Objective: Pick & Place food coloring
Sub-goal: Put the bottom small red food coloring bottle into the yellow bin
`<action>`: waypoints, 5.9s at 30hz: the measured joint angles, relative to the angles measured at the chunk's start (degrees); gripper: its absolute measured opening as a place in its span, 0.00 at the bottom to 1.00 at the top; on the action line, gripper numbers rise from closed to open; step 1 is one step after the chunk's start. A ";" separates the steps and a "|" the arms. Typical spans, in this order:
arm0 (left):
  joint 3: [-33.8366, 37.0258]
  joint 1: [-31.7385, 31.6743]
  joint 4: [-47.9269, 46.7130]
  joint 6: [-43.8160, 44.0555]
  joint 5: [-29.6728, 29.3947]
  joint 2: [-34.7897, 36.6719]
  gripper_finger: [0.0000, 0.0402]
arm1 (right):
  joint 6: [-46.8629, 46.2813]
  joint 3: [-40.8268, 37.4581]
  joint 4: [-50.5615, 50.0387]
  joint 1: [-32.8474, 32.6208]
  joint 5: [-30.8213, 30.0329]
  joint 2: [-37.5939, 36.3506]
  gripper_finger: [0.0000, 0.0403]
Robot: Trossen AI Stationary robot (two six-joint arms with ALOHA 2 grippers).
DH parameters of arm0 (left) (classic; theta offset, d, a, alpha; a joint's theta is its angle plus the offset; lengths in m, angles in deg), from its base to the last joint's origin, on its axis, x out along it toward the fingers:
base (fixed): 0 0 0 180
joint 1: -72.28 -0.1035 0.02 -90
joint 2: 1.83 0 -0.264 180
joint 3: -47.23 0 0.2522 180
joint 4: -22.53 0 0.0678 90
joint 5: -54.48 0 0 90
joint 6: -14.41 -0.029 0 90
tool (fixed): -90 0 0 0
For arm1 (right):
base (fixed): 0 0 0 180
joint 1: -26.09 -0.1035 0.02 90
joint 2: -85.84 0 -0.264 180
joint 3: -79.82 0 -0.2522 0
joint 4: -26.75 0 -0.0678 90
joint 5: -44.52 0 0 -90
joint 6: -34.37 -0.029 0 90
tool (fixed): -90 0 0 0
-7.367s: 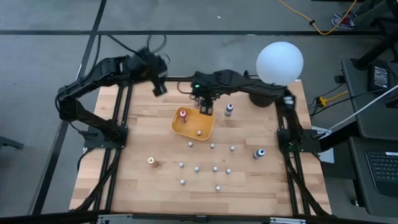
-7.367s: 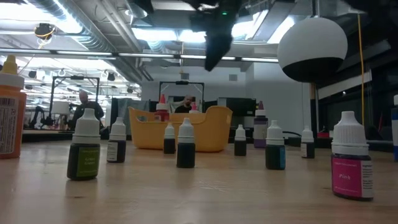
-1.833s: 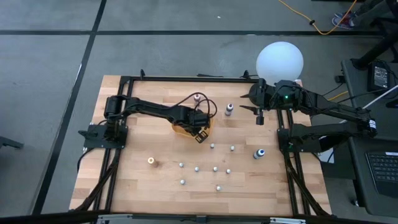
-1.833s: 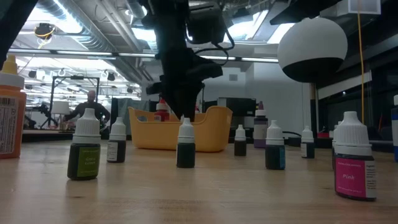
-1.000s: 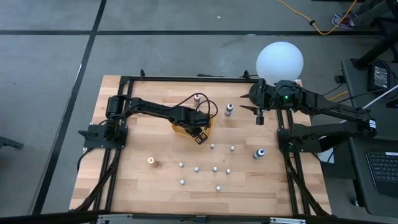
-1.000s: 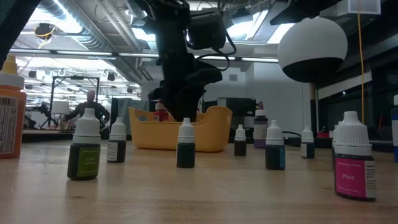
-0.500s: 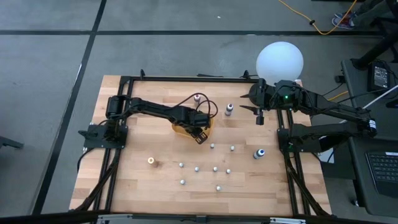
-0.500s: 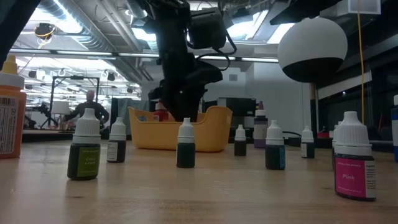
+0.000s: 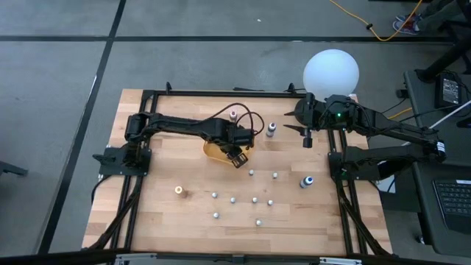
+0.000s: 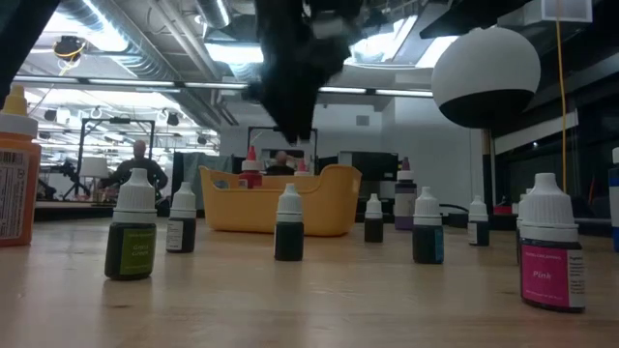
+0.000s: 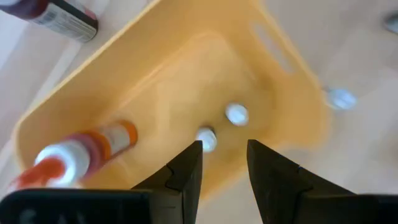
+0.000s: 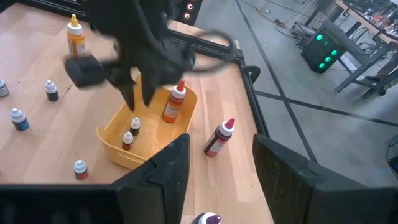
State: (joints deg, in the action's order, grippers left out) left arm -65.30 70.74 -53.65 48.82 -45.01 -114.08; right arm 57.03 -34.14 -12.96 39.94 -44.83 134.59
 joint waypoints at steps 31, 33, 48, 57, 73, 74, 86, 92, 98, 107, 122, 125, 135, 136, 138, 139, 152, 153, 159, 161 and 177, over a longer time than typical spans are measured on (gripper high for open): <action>1.12 25.15 -5.09 49.03 4.31 0.22 0.49 | 0.08 -0.03 0.02 0.00 0.08 4.96 0.44; 1.32 23.83 -5.09 47.66 3.21 0.22 0.52 | 0.06 -0.03 0.05 0.00 0.08 5.15 0.44; 14.95 21.73 9.33 44.40 7.17 -0.15 0.55 | -0.53 -0.03 -0.15 0.02 0.67 5.20 0.44; 19.63 21.64 14.00 44.85 8.20 -0.15 0.48 | -0.52 -0.03 -0.11 0.02 0.67 5.20 0.44; 19.59 20.59 14.41 44.29 7.94 -0.15 0.22 | -0.46 -0.03 -0.07 0.00 1.01 5.20 0.44; 19.59 20.51 14.41 44.29 7.98 -0.15 0.20 | -0.31 -0.03 -0.07 0.00 1.01 5.20 0.44; 18.93 20.18 13.69 41.68 11.47 0.15 0.15 | -0.09 -0.01 -0.07 0.00 1.08 5.20 0.44; 13.47 18.01 7.82 40.20 9.03 4.39 0.14 | -0.07 -0.01 -0.07 0.01 1.10 5.20 0.44; 7.22 13.55 -2.47 39.47 2.01 9.81 0.14 | 0.19 -0.01 -0.04 0.00 1.12 5.20 0.44; 6.81 4.20 -7.87 29.44 -0.20 10.30 0.14 | 0.28 -0.01 -0.04 0.02 1.10 5.20 0.44; 20.22 -2.07 7.52 21.80 0.53 10.32 0.14 | 0.10 0.01 -0.09 0.00 1.04 5.18 0.44; 22.60 -2.03 10.08 21.80 0.76 10.32 0.14 | 0.10 0.01 -0.07 0.01 1.04 5.18 0.44; 27.05 -2.25 15.13 21.34 1.45 10.14 0.14 | 0.11 0.01 -0.04 0.02 0.98 5.18 0.44; 27.21 -2.39 15.20 21.31 1.45 10.14 0.14 | 0.10 0.01 -0.04 0.02 0.97 5.18 0.44; 27.46 -2.79 15.39 20.80 1.18 10.12 0.14 | 0.10 0.01 -0.02 0.00 0.97 5.18 0.44; 27.71 -3.02 15.98 20.42 1.15 10.12 0.14 | 0.11 0.01 -0.01 0.02 0.97 5.18 0.44; 29.39 -5.09 19.02 17.79 1.95 10.12 0.15 | 0.11 0.01 -0.02 0.02 0.97 5.20 0.44; 29.43 -5.22 19.00 17.54 1.95 10.12 0.15 | 0.10 0.01 -0.02 0.02 0.97 5.20 0.44; 29.45 -5.37 18.98 16.58 2.16 10.12 0.15 | 0.12 0.01 -0.02 0.00 0.97 5.20 0.44; 29.45 -5.37 18.95 15.90 2.67 10.12 0.15 | 0.12 0.01 -0.02 0.00 0.97 5.20 0.44; 29.34 -5.22 19.34 14.25 4.47 6.82 0.15 | 0.10 0.01 -0.05 0.02 0.95 5.20 0.44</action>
State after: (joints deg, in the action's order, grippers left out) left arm -35.96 65.52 -34.31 63.08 -40.55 -107.26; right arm 57.13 -34.13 -13.01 39.96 -43.88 139.79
